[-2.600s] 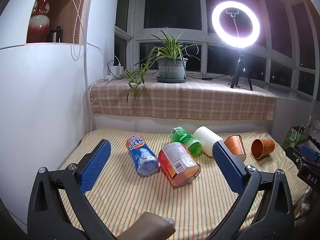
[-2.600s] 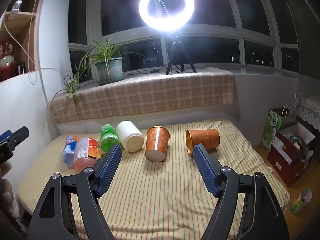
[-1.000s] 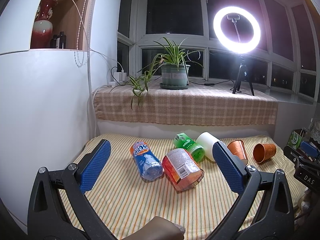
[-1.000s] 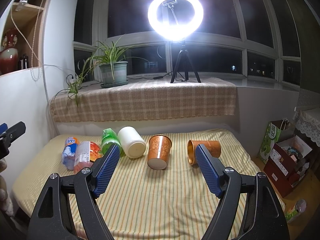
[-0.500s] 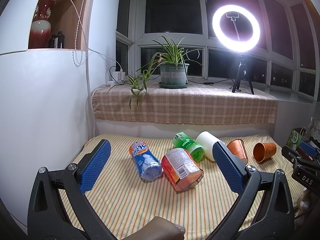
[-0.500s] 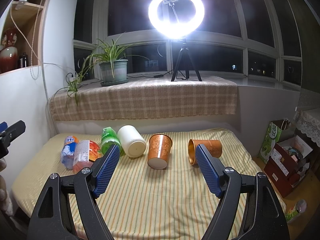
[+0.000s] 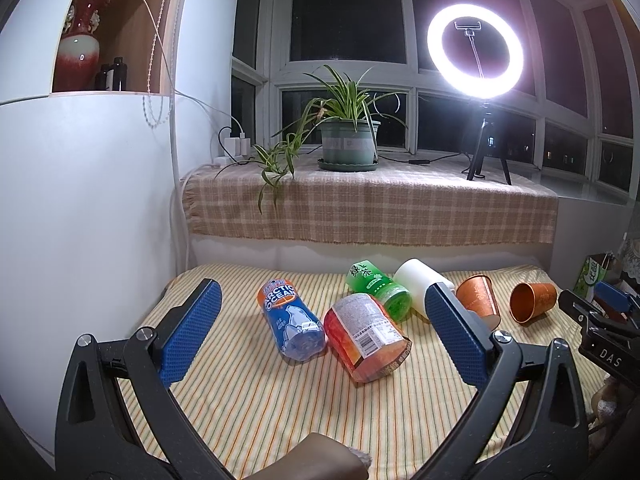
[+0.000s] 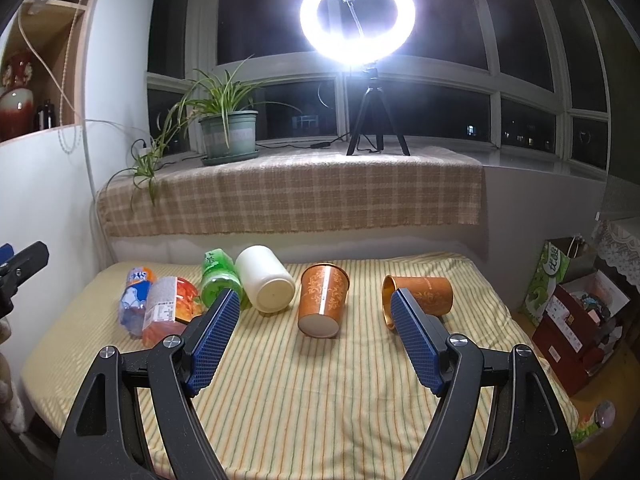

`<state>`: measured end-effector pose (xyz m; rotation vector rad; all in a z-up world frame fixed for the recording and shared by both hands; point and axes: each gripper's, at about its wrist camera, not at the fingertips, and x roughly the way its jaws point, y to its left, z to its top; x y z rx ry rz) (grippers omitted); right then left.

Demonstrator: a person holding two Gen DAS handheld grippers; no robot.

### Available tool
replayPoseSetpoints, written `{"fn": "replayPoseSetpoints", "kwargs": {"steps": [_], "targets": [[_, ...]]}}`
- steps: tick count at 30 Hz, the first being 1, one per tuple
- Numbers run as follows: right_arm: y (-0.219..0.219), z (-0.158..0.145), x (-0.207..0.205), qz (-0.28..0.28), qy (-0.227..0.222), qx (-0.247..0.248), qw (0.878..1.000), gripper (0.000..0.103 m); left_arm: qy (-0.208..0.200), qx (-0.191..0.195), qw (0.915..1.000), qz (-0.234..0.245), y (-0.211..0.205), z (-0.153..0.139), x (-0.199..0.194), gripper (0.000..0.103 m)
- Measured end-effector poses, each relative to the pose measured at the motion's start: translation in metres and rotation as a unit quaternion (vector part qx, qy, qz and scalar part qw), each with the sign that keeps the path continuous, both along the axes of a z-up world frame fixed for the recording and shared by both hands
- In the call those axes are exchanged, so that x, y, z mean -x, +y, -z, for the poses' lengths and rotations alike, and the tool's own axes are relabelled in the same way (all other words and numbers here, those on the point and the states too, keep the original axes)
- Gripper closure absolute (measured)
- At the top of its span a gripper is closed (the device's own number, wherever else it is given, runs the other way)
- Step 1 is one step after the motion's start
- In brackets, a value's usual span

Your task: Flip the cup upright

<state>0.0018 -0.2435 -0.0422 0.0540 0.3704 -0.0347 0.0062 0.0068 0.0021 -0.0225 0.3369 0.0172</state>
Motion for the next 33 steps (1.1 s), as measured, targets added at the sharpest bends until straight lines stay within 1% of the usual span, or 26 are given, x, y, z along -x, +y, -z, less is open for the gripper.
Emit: {"fn": "replayPoseSetpoints", "kwargs": {"steps": [8, 12, 18, 23, 24, 29, 31, 33], "targets": [[0.004, 0.000, -0.011, -0.004, 0.005, 0.003, 1.000, 0.025, 0.001, 0.000, 1.0000, -0.001, 0.001, 0.002, -0.001, 0.000], [0.004, 0.002, -0.023, -0.019, 0.017, 0.000, 1.000, 0.025, 0.007, 0.000, 1.0000, -0.004, 0.005, 0.005, -0.008, 0.000], [0.003, 0.010, -0.053, -0.053, 0.052, -0.006, 0.997, 0.025, 0.017, 0.001, 0.9998, -0.005, 0.009, 0.012, -0.016, 0.000], [-0.004, 0.020, -0.093, -0.084, 0.096, -0.027, 0.991, 0.025, 0.030, 0.000, 0.9995, -0.007, 0.014, 0.020, -0.016, 0.000], [-0.006, 0.025, -0.105, -0.091, 0.112, -0.034, 0.989, 0.025, 0.032, 0.000, 0.9995, -0.009, 0.015, 0.021, -0.016, 0.000], [-0.009, 0.037, -0.144, -0.121, 0.155, -0.058, 0.979, 0.025, 0.048, -0.002, 0.9987, -0.020, 0.024, 0.027, -0.017, 0.000], [-0.009, 0.038, -0.157, -0.130, 0.166, -0.064, 0.976, 0.025, 0.056, -0.005, 0.9982, -0.021, 0.028, 0.032, -0.017, 0.000], [-0.006, 0.036, -0.168, -0.142, 0.172, -0.060, 0.973, 0.025, 0.061, -0.010, 0.9978, -0.024, 0.031, 0.036, -0.017, 0.000]]}}
